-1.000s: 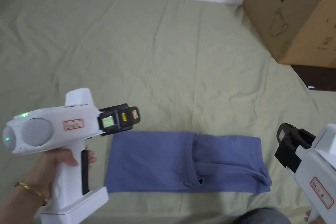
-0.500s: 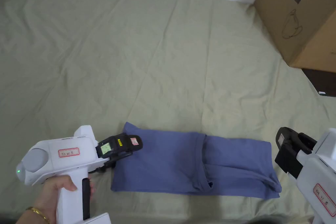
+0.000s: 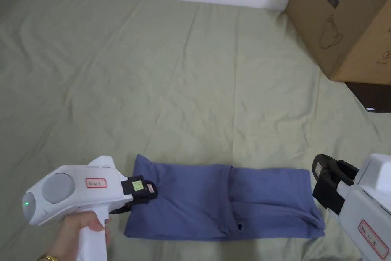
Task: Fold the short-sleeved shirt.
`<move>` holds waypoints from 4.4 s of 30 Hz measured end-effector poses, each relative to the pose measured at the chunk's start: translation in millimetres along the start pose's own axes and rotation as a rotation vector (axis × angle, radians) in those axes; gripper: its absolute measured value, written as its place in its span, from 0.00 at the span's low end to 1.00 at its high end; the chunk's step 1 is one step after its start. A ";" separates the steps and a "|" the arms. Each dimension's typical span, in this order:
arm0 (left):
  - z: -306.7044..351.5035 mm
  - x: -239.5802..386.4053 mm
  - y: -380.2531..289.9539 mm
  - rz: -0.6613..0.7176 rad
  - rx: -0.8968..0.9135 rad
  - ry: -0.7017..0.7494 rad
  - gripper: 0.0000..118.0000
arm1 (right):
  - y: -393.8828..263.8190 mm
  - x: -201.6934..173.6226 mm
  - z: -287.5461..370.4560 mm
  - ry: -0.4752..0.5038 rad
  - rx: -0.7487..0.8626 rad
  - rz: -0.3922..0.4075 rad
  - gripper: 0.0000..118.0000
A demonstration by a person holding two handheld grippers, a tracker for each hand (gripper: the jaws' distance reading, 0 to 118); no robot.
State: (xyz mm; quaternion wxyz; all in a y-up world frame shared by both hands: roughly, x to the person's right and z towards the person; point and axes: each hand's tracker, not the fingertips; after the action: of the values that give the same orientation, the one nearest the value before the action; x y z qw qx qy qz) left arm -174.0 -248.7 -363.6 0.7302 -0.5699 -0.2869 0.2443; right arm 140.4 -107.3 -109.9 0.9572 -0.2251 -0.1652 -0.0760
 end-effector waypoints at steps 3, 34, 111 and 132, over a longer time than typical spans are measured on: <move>33.5 -18.3 6.7 0.025 0.070 0.086 0.13 | 0.9 -1.0 0.0 0.013 0.009 0.002 0.00; -46.5 157.2 -9.1 -0.470 0.031 0.412 0.20 | -8.5 32.3 32.0 -0.007 0.084 -0.147 0.00; 33.1 -84.5 54.7 0.049 0.001 -0.252 1.00 | -105.5 -182.6 -183.1 0.187 -0.361 0.144 0.00; -44.1 -56.2 58.6 0.016 -0.269 -0.244 0.18 | -44.1 -135.4 -153.6 0.237 -0.233 -0.064 0.00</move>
State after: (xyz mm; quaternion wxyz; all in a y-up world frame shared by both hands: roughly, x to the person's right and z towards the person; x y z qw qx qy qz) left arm -185.3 -304.1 -436.7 0.6051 -0.6309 -0.3990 0.2768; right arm 47.6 -206.9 -269.1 0.9345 -0.3187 -0.0484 -0.1510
